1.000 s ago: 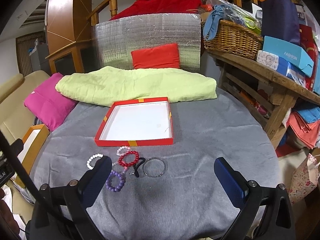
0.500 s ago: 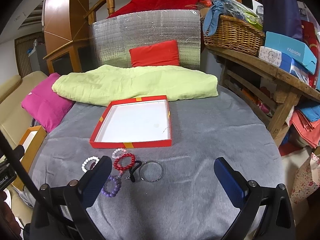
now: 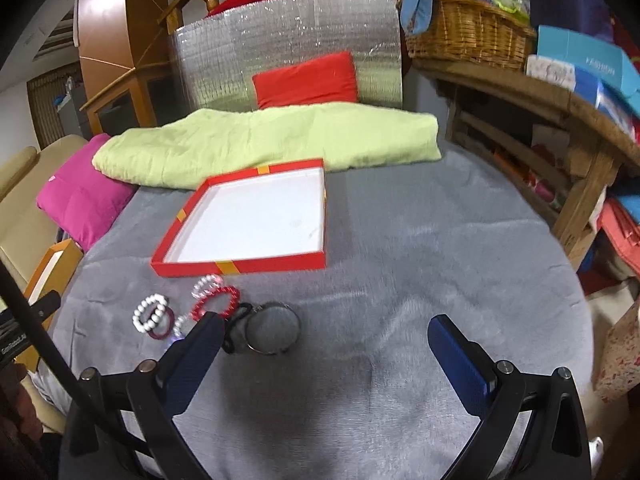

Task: Organize jewelry
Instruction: 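Close the left tool on the white pearl bracelet while the right tool grasps the silver bangle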

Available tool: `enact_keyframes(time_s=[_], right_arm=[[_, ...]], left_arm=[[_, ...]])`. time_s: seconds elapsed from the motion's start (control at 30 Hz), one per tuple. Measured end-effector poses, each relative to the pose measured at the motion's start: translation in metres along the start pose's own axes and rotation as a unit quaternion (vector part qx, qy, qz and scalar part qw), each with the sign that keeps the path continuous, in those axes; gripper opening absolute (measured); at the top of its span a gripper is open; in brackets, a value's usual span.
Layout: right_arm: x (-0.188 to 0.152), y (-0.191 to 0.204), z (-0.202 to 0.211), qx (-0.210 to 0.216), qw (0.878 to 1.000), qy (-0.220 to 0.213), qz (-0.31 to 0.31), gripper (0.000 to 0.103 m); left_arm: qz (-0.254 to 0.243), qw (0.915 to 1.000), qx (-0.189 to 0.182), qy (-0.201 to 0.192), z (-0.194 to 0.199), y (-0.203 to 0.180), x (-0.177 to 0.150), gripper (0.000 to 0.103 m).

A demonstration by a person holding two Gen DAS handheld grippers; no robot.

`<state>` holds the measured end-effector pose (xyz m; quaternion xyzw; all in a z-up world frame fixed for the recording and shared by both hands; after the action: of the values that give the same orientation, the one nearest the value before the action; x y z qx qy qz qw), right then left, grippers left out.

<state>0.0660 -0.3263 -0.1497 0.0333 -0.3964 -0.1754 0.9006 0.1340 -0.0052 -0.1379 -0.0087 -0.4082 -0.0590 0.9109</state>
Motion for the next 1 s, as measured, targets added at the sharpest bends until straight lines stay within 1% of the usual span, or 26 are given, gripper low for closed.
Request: enact_keyframes(time_s=[0.07,0.17,0.27,0.3,0.33,0.4,0.43,0.53,0.63,0.67,0.73,0.83,0.93,1.0], right_arm=[[-0.004,-0.002,-0.013,0.020,1.000,0.018,-0.001,0.098],[-0.008,0.003,-0.034,0.042,0.998,0.051,0.003,0.088],[-0.011,0.011,-0.057,0.068,0.994,0.079,0.015,0.086],[-0.013,0.013,-0.064,0.072,0.993,0.088,0.016,0.081],[-0.014,0.014,-0.070,0.075,0.992,0.097,0.017,0.077],[-0.016,0.017,-0.087,0.084,0.988,0.127,0.015,0.066],[-0.017,0.018,-0.090,0.087,0.987,0.133,0.014,0.066],[-0.018,0.019,-0.096,0.102,0.983,0.150,0.018,0.066],[-0.021,0.021,-0.099,0.098,0.982,0.156,0.030,0.071],[-0.024,0.023,-0.102,0.097,0.981,0.163,0.038,0.074],[-0.028,0.029,-0.106,0.101,0.978,0.175,0.055,0.075],[-0.031,0.038,-0.112,0.077,0.978,0.168,0.093,0.077],[-0.028,0.044,-0.117,0.072,0.979,0.157,0.110,0.077],[-0.027,0.046,-0.125,0.055,0.979,0.151,0.125,0.076]], left_arm=[[0.001,0.9997,-0.012,0.020,-0.013,0.001,-0.002,0.103],[-0.002,0.9983,-0.026,0.052,-0.033,-0.002,-0.005,0.103],[-0.012,0.9961,-0.043,0.076,-0.047,-0.006,-0.009,0.103],[-0.017,0.9943,-0.055,0.090,-0.055,-0.010,-0.011,0.103],[-0.027,0.9926,-0.058,0.103,-0.062,-0.013,-0.012,0.103],[-0.038,0.9895,-0.067,0.122,-0.074,-0.020,-0.015,0.103],[-0.044,0.9882,-0.068,0.130,-0.079,-0.021,-0.017,0.103],[-0.048,0.9837,-0.092,0.147,-0.091,-0.029,-0.018,0.103],[-0.053,0.9808,-0.091,0.164,-0.104,-0.031,-0.015,0.103],[-0.048,0.9795,-0.097,0.170,-0.110,-0.031,-0.013,0.103],[-0.048,0.9764,-0.110,0.179,-0.120,-0.033,-0.010,0.103],[-0.054,0.9749,-0.108,0.187,-0.133,-0.034,-0.008,0.103],[-0.061,0.9757,-0.109,0.180,-0.135,-0.037,-0.005,0.097],[-0.065,0.9761,-0.110,0.175,-0.137,-0.039,-0.003,0.087]])
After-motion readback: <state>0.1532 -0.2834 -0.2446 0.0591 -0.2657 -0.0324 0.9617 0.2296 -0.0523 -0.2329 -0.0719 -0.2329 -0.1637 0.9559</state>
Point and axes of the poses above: each gripper's, at about its wrist camera, not at the fingertips, and z roughly against the way its jaws point, y to its left, x to its top, the point moved 1 cm from there along -z, roughly the way its jaws point, and after that the axes turned 5 degrees about -z, right-handed, at the moved point
